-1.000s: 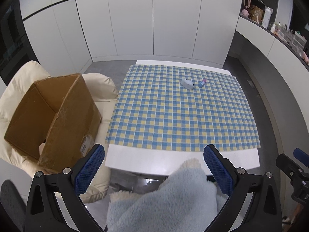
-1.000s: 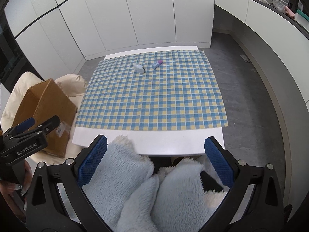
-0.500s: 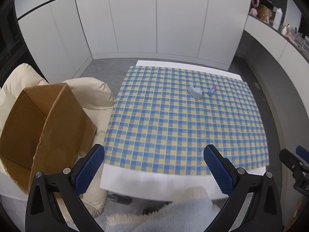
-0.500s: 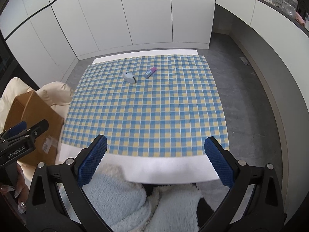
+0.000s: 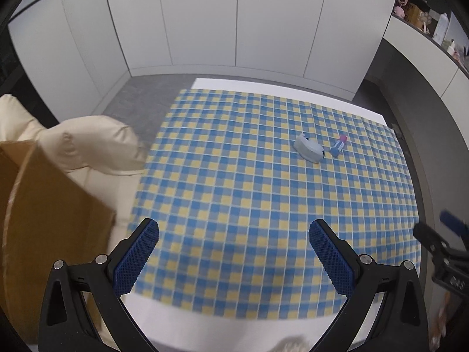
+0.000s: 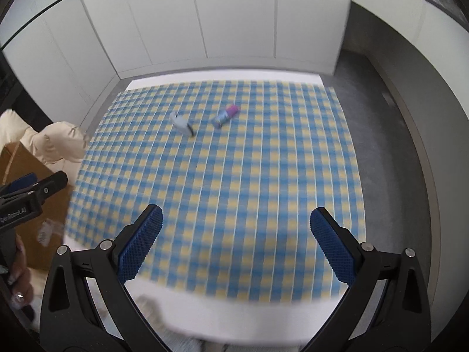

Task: Organize objects
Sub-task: 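Move both open tools back toward the checked table, then grasp the white plastic holder with the left tool while the right tool grasps the pink-capped spray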

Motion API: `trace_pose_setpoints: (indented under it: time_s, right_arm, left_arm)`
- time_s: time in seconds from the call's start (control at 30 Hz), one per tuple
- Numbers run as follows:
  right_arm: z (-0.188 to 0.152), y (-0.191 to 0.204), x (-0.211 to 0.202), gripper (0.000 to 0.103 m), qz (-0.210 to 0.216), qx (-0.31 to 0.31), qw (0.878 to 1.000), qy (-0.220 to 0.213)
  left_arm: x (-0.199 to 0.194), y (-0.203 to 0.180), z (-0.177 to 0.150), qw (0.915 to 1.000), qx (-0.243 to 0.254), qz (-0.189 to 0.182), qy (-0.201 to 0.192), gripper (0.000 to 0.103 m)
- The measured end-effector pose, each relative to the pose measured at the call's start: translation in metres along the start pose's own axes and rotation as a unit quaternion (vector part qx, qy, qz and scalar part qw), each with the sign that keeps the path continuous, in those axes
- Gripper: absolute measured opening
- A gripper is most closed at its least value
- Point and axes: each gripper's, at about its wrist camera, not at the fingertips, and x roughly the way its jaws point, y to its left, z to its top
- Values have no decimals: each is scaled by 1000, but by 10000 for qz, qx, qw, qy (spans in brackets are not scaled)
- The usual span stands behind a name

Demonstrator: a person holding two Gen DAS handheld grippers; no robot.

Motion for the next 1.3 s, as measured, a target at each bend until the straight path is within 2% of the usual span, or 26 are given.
trace_pose_setpoints:
  time_s: [0.07, 0.13, 0.3, 0.47, 0.63, 0.73, 0.77, 0.8, 0.83, 0.9, 0.93, 1.0, 1.1, 1.3]
  right_arm:
    - [10, -3, 21, 102, -58, -257, 9996, -84]
    - [23, -7, 42, 102, 65, -456, 9988, -185]
    - [59, -13, 106, 102, 759, -642, 9947, -252]
    - [83, -5, 161, 102, 564, -1147, 9915, -257]
    - [93, 9, 197, 102, 618, -1625, 9842, -325]
    - [95, 20, 207, 94, 613, -1873, 9798, -350]
    - [96, 23, 209, 87, 619, -1932, 9786, -357]
    - [96, 25, 211, 77, 625, -1978, 9776, -347]
    - [96, 26, 213, 73, 661, -1991, 9772, -320]
    - [97, 24, 213, 52, 782, -1880, 9783, -373]
    - [98, 23, 212, 46, 721, -1823, 9798, -402]
    - [99, 21, 211, 26, 701, -1741, 9815, -388]
    - [99, 14, 209, 20, 749, -1571, 9842, -313]
    - [94, 6, 206, 20, 819, -1384, 9867, -224]
  left_arm:
    - [14, -5, 6, 10000, 10, -71, 39, 102]
    - [30, -10, 12, 9998, 8, -159, 104, 102]
    - [66, -21, 25, 9992, 32, -326, 215, 102]
    - [93, -29, 36, 9990, 171, -332, 247, 102]
    - [117, -36, 41, 9987, 339, -314, 223, 102]
    - [123, -43, 42, 9980, 483, -364, 204, 102]
    - [125, -46, 42, 9979, 526, -342, 164, 102]
    - [127, -47, 42, 9978, 546, -340, 144, 102]
    - [130, -50, 43, 9976, 575, -361, 133, 102]
    - [135, -54, 45, 9969, 618, -457, 160, 102]
    - [138, -56, 46, 9963, 644, -544, 170, 102]
    - [142, -63, 50, 9948, 727, -700, 144, 102]
    - [150, -78, 56, 9919, 955, -829, 85, 102]
    - [171, -110, 66, 9831, 1612, -870, 37, 102]
